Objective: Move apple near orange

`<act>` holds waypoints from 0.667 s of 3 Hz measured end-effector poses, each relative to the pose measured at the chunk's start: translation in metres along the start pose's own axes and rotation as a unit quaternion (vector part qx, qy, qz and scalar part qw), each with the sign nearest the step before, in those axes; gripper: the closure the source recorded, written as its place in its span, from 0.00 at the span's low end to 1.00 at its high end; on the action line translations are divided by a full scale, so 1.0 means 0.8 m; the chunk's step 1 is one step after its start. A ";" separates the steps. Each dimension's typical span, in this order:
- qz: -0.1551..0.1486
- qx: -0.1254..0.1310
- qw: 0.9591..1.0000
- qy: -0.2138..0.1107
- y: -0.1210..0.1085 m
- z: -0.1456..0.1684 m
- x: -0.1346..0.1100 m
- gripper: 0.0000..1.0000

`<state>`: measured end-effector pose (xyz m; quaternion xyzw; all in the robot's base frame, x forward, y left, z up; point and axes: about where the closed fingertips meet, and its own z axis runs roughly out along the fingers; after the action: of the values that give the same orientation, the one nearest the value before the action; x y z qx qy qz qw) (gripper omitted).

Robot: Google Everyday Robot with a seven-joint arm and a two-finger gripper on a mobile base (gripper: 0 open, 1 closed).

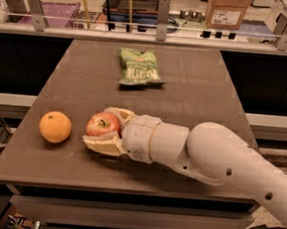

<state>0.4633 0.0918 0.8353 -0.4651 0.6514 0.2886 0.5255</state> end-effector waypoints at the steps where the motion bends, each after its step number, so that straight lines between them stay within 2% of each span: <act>1: 0.001 0.001 1.000 0.000 -0.001 -0.001 -0.002 0.71; 2: 0.001 0.001 1.000 0.000 -0.001 -0.002 -0.002 0.49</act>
Offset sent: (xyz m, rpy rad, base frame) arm 0.0002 -0.0009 0.0011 0.0018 0.0011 -0.0022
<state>0.4635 0.0909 0.8373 -0.4638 0.6519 0.2889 0.5258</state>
